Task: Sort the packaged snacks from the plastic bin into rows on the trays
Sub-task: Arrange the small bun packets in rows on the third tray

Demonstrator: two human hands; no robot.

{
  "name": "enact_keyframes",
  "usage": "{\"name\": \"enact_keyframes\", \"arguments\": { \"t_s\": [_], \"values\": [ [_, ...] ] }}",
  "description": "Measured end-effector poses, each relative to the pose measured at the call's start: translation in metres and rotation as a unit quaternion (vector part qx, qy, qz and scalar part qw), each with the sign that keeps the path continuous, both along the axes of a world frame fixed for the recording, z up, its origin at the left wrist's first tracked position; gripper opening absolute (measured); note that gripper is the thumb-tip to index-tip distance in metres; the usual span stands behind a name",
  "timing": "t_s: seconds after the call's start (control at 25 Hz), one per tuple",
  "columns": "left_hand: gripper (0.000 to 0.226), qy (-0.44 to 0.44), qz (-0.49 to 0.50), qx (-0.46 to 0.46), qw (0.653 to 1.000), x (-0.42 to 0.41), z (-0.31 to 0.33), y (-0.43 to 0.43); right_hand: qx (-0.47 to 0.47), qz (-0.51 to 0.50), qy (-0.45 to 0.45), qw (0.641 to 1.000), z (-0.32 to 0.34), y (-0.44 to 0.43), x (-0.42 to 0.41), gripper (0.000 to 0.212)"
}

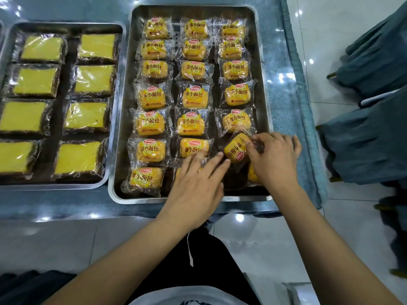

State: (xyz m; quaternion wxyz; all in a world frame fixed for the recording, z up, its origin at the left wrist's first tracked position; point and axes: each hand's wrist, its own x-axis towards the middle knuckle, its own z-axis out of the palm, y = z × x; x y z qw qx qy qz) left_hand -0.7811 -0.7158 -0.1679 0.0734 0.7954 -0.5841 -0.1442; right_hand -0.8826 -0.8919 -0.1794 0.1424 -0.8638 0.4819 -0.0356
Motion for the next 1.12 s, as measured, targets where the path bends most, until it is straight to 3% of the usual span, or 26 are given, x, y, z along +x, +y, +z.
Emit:
{"name": "enact_keyframes", "arguments": {
  "t_s": [0.2,0.4,0.52,0.64,0.84,1.12],
  "values": [
    [0.061,-0.003,0.02,-0.011,1.0,0.005,-0.004,-0.041,0.021,0.053,-0.036,0.998,0.0,-0.003,-0.001,0.024],
    [0.063,-0.022,0.003,0.026,0.999,0.013,-0.007,-0.038,0.033,0.094,-0.061,0.993,-0.001,-0.004,0.005,0.027],
    [0.064,-0.037,0.005,0.034,0.999,0.014,-0.007,-0.036,-0.046,0.053,-0.092,0.993,0.006,0.009,-0.001,0.024],
    [0.06,-0.041,-0.02,0.023,0.999,0.022,-0.009,-0.041,-0.116,0.087,-0.072,0.987,0.008,0.035,-0.019,0.016],
    [0.061,-0.031,-0.041,0.054,0.997,0.024,-0.017,-0.04,-0.091,0.134,-0.035,0.986,-0.012,0.078,-0.035,0.022],
    [0.057,-0.012,-0.027,0.036,0.999,0.023,-0.013,-0.037,-0.073,0.122,0.039,0.989,-0.019,0.078,-0.028,0.048]
  ]
}}
